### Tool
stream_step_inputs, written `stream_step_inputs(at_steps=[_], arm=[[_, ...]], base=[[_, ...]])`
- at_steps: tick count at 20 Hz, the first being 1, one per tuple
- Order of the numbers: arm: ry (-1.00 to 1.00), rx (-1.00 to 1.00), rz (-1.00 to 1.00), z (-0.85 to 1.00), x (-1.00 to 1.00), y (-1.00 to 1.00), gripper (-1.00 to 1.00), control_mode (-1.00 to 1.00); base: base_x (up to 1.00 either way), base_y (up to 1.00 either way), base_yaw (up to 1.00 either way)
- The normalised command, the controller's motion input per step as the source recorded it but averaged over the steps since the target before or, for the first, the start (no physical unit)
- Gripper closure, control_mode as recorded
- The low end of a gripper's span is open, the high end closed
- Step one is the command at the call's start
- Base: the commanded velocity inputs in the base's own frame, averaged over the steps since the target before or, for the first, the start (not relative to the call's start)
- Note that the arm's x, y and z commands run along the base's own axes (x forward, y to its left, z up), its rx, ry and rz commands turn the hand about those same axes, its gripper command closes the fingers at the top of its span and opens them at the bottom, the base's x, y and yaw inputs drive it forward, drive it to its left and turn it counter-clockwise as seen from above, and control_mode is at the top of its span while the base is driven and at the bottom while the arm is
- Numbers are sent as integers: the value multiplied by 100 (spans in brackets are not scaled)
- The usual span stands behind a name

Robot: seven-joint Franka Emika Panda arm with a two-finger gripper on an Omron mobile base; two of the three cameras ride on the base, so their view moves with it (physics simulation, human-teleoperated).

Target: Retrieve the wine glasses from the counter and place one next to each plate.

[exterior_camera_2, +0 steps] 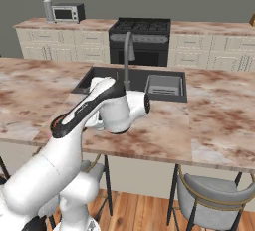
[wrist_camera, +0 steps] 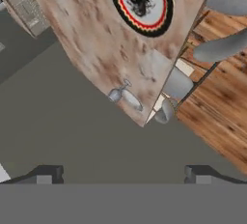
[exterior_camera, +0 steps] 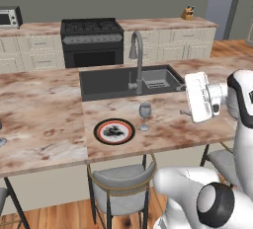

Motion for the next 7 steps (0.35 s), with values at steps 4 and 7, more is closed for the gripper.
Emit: stream_step_inputs(at_steps=[4,7], arm=[[-37,2,1,97,-99,8,-100,-100],[-52,0,7,82,-100,1,-100,-100]], base=[[0,0,0],[0,0,0]])
